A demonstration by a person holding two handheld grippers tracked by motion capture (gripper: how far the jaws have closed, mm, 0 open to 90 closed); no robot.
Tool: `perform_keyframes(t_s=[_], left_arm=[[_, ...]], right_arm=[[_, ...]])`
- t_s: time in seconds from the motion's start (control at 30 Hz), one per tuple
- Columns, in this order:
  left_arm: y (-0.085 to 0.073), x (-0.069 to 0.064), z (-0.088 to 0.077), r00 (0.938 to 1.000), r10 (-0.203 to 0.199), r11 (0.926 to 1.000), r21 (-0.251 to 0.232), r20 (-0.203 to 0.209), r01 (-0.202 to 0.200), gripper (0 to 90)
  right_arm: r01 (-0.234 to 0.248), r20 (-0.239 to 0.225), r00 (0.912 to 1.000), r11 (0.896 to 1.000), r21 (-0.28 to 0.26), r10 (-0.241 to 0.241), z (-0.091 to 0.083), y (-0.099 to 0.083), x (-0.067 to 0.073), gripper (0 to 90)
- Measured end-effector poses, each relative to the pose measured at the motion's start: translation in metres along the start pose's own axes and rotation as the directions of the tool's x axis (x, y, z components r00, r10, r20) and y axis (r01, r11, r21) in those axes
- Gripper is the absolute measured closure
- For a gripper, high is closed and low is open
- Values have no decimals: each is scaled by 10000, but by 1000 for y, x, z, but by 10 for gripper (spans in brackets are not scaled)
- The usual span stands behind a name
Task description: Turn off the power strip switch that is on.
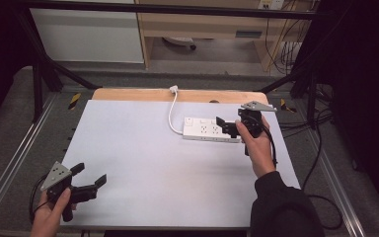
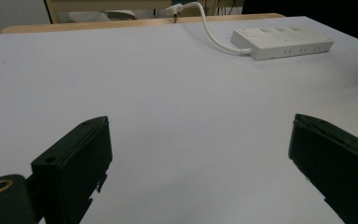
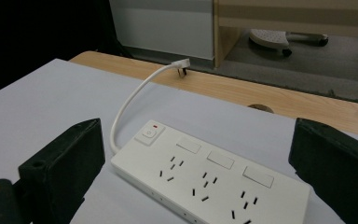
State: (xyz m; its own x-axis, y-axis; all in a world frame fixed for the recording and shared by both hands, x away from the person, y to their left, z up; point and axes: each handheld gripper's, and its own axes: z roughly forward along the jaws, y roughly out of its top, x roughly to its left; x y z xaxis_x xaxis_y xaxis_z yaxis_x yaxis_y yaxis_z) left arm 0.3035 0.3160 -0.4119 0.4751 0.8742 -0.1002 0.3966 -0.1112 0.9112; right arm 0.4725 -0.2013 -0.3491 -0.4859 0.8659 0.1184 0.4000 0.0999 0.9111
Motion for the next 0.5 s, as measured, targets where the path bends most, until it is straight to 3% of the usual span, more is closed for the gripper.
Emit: perform_keyframes(t_s=[0.5], left_arm=[[0,-1,0,10000,37,10000,7,-10,-37,59]], right_arm=[[153,229,9996,9987,-494,-142,-29,-8,-8,45]])
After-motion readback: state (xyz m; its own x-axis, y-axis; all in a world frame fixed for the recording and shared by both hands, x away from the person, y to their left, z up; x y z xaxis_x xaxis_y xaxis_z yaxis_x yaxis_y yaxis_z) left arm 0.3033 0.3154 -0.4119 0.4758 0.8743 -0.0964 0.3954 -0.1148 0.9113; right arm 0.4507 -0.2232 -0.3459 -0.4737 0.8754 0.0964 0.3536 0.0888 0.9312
